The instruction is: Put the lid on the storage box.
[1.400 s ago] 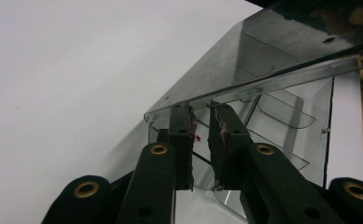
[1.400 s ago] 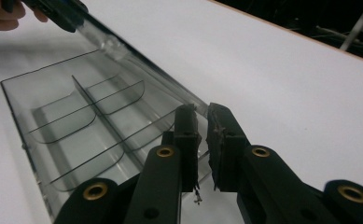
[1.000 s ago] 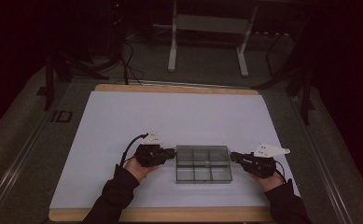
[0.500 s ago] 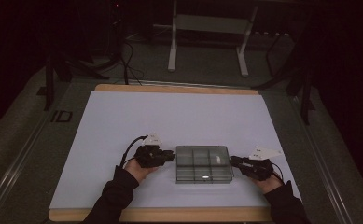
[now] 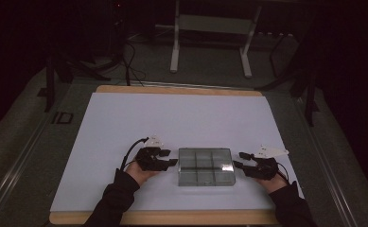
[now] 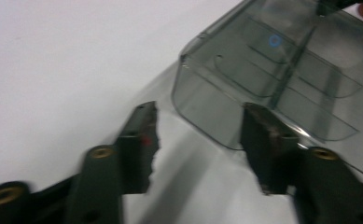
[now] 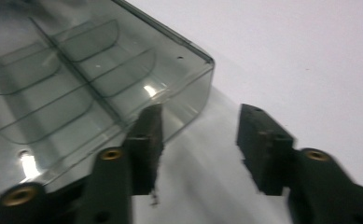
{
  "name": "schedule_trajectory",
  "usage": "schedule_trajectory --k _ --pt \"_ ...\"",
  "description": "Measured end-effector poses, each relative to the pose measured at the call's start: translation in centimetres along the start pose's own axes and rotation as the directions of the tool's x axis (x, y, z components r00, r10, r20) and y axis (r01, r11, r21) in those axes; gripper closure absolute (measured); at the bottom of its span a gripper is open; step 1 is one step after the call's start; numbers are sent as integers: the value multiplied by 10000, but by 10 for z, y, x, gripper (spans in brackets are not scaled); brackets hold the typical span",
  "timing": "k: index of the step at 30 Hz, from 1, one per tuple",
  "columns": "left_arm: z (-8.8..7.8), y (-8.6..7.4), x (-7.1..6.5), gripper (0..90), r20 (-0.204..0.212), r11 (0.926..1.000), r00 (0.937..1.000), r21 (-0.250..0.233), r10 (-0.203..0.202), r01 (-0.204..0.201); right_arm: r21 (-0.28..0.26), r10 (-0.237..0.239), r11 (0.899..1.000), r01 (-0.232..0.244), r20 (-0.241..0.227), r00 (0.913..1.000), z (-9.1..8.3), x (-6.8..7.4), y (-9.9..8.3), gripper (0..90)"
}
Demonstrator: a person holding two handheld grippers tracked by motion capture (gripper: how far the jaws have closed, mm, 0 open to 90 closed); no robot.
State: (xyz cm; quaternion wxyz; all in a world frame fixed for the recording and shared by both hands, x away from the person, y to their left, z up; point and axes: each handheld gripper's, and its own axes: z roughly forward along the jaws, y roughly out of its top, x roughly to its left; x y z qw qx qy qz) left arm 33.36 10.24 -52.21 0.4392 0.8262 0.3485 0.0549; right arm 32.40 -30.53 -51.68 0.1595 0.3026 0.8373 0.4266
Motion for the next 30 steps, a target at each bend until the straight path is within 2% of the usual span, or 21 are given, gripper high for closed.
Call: schedule_trajectory --k 1,2,3,4,6,8,10,12,13,15,22,30 --pt "-1 0 1 343 -31 9999 9999 -41 -132 132 -3 49 10000 -49 19 10000 0 -2 0 435" --pt "-1 -1 3 314 189 9998 9996 -41 -196 197 -89 205 9998 -204 71 9998 0 -3 0 391" --pt "-2 -1 4 239 336 9999 9994 13 -108 108 -166 325 9993 -322 128 9994 0 -5 0 361" --pt "-1 -1 4 153 181 9999 9998 129 -101 99 -227 472 9986 -469 160 9988 -1 -6 -1 331" --pt "0 -2 5 126 242 9988 9997 477 -69 58 -210 437 9989 -431 289 9986 -1 -8 -2 252" --pt "1 -3 5 21 363 9982 9993 602 -99 77 -238 497 9985 -491 243 9985 -2 -9 -3 207" --pt "1 -4 5 21 360 9987 9992 482 -169 152 -283 631 9977 -623 264 9977 -2 -10 -4 198" --pt "0 -5 6 21 556 9990 9981 371 -275 254 -188 621 9979 -612 506 9968 -2 -10 -5 183" --pt "0 -5 6 21 544 9991 9982 351 -267 248 -200 707 9974 -699 446 9965 -2 -11 -5 183" --pt "-2 -7 6 22 366 9993 9993 368 -91 78 -170 740 9972 -732 532 9958 -3 -12 -6 181" --pt "-10 -14 7 22 214 9994 9998 345 -33 25 -155 604 9981 -593 842 9946 -7 -15 -13 172" --pt "-20 -22 11 22 20 9996 9999 248 -135 134 -127 946 9955 -937 1113 9893 -14 -20 -22 171"
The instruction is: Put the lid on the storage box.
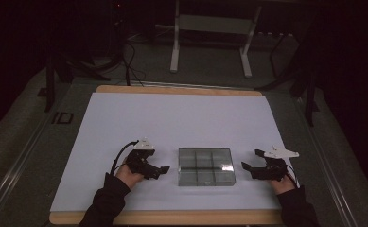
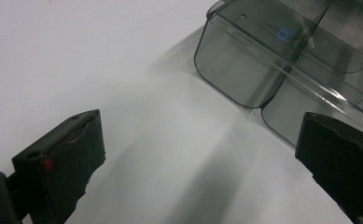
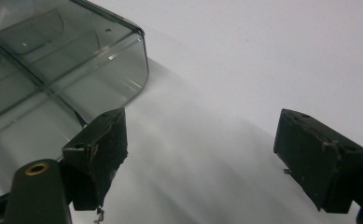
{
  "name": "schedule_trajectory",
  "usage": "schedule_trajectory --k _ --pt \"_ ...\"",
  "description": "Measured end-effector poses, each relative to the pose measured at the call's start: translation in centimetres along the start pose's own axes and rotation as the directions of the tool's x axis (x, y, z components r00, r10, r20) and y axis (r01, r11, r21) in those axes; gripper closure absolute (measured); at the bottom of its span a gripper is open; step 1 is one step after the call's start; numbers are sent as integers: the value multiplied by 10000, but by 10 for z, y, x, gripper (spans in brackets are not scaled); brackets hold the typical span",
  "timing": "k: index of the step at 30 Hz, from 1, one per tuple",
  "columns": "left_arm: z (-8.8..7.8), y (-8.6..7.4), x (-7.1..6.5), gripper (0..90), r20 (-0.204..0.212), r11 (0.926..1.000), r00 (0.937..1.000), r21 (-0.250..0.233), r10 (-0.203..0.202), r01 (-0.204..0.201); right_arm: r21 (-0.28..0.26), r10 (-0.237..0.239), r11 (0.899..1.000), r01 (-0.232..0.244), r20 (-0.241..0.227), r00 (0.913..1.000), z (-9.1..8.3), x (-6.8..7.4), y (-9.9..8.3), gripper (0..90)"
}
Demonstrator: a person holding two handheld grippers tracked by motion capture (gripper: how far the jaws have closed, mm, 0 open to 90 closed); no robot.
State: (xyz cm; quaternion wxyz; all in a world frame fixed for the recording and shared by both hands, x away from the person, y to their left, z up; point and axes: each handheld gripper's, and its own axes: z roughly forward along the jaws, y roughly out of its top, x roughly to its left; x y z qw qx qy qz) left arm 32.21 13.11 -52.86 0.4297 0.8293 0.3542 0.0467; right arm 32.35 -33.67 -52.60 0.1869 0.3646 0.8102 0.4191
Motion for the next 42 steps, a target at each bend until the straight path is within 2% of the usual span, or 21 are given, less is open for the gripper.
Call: schedule_trajectory --k 11,22,32,36,39,42 --pt "-14 -12 4 23 -455 9999 9989 125 -85 91 186 112 9998 -121 438 9990 -8 -6 -8 170" --pt "-29 -28 9 22 -813 9993 9960 -7 -366 367 270 298 9991 -313 550 9980 -18 -8 -19 170" --pt "-34 -41 7 22 -1141 9996 9930 14 -289 292 250 366 9990 -383 675 9971 -25 -11 -25 170" --pt "-34 -43 8 23 -1079 9992 9934 -95 -395 387 255 346 9990 -367 792 9963 -26 -10 -25 171" --pt "-34 -43 7 22 -1277 9995 9915 -186 -269 248 265 344 9990 -367 830 9960 -25 -10 -25 171" --pt "-35 -44 6 22 -1295 9994 9913 -257 -255 223 282 359 9989 -385 859 9957 -25 -10 -25 171"
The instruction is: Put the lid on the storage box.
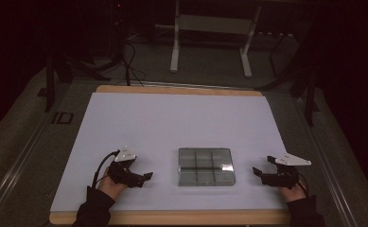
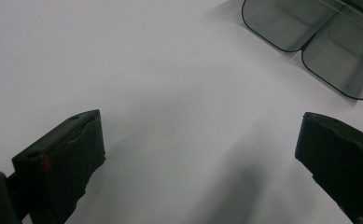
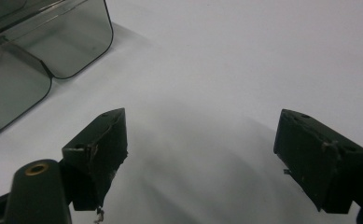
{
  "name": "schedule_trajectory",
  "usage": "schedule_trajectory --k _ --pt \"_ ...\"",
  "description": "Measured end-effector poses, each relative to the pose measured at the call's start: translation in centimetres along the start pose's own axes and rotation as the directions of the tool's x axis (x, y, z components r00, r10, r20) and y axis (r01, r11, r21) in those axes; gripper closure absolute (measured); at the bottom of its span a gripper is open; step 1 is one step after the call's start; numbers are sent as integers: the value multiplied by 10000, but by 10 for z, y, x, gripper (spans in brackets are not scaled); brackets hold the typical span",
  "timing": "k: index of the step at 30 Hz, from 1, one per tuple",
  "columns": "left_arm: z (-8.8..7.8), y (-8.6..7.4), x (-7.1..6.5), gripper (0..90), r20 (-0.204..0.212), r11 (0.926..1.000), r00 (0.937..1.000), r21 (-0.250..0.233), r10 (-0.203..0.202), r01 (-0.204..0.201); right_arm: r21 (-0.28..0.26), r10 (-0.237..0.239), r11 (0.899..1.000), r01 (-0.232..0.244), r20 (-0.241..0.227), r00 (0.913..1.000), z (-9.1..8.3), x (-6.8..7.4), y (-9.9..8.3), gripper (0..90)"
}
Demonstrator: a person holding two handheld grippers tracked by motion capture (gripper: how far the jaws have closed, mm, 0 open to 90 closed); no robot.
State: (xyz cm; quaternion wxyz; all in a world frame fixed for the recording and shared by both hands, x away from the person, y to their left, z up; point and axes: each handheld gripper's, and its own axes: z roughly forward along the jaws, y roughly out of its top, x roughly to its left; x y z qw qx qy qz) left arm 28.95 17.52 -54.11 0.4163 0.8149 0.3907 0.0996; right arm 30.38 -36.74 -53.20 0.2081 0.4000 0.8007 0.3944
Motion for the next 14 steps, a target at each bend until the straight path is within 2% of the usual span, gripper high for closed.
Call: schedule_trajectory --k 5,14 --pt "-1 -1 2 22 78 9997 9998 -171 -188 190 101 -136 9999 135 127 9998 1 2 0 172" --pt "-2 -2 1 23 -29 9996 10000 -256 -78 77 107 -85 9999 83 183 9998 1 2 0 173"
